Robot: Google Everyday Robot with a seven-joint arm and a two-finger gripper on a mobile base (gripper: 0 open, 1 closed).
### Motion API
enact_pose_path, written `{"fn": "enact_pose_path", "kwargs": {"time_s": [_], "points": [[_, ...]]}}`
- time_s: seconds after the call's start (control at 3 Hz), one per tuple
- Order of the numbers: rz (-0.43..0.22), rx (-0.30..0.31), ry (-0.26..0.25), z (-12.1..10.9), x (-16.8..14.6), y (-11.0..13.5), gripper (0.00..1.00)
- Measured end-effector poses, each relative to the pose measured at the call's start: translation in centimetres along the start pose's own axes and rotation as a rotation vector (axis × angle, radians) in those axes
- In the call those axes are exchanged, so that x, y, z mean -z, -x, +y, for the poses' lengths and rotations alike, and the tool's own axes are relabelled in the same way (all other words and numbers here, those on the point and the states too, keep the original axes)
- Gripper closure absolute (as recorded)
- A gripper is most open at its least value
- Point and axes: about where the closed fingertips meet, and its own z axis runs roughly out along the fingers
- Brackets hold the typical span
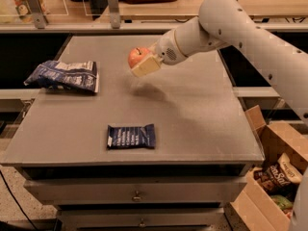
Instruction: Move apple near blue chip bag
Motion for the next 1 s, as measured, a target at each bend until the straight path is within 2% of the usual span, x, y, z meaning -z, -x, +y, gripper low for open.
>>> {"fn": "enact_pose_path", "kwargs": {"time_s": [0.33, 0.67, 1.0], "points": [[-0.031, 0.049, 0.064, 2.0, -0.1, 3.6, 1.0], [-0.025, 0.099, 0.124, 4.3, -2.0, 6.2, 1.0], [-0.002, 0.134, 0.171, 6.3, -4.8, 7.4, 1.0]]}}
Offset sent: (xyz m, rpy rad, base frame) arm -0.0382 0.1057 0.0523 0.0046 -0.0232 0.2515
